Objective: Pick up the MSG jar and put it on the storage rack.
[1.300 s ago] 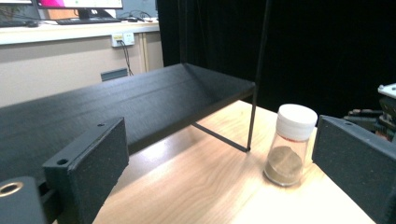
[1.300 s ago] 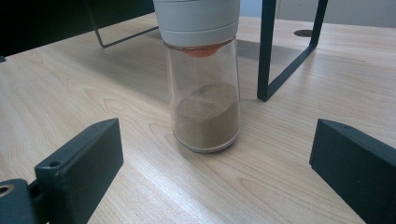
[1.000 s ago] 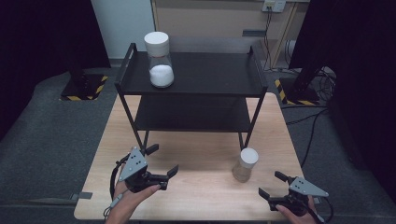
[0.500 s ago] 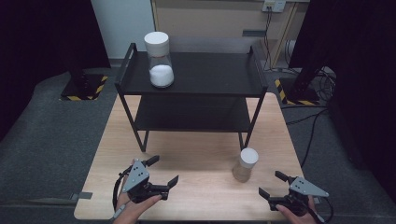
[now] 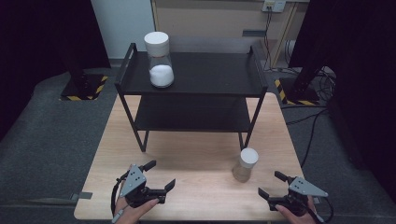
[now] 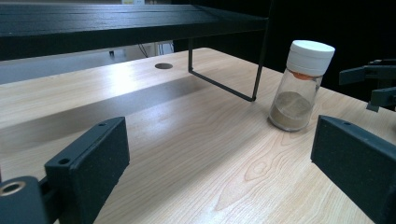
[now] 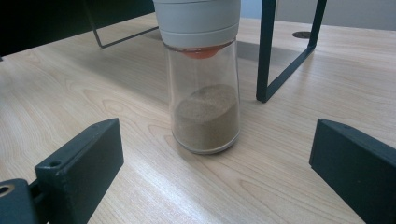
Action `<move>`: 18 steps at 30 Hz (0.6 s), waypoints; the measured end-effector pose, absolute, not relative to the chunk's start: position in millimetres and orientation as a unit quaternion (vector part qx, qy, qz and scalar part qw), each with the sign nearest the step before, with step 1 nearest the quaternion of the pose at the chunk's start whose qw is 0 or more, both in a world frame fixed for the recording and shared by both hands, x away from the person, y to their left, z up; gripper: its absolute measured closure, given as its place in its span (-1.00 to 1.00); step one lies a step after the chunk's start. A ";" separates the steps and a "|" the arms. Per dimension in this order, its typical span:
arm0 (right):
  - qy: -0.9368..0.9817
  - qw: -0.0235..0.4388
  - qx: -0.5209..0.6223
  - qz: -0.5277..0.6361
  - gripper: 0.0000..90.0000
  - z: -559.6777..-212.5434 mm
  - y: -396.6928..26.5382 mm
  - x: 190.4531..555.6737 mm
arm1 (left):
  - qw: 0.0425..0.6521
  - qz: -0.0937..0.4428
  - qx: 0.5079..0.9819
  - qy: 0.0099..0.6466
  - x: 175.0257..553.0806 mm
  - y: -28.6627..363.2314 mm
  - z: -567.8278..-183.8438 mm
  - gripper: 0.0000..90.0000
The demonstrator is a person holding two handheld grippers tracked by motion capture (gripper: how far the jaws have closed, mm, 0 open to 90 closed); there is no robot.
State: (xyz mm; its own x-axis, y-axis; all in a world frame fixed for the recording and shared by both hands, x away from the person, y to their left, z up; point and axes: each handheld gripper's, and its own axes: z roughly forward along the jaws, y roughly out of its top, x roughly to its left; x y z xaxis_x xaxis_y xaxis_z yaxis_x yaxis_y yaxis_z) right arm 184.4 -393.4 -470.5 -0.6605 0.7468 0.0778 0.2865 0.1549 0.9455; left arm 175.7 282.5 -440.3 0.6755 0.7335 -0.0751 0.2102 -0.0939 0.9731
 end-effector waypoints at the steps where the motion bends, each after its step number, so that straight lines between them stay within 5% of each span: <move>1: 0.730 0.211 0.353 0.545 -0.92 -470.4 -393.4 184.5 | 0.582 0.225 0.706 0.334 175.5 282.0 -440.4 -0.92; 18: 0.729 0.217 0.349 0.547 -0.92 -468.3 -392.7 184.6 | 0.574 0.235 0.705 0.344 163.9 279.0 -451.4 -0.92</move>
State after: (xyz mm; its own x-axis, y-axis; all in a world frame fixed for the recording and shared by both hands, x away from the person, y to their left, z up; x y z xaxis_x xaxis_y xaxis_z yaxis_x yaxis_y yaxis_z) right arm 184.6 -392.7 -468.3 -0.6617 0.7469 0.0650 0.2708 0.1573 0.9497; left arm 163.9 279.0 -451.4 0.6530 0.7548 -0.0629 0.2140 -0.1042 0.9713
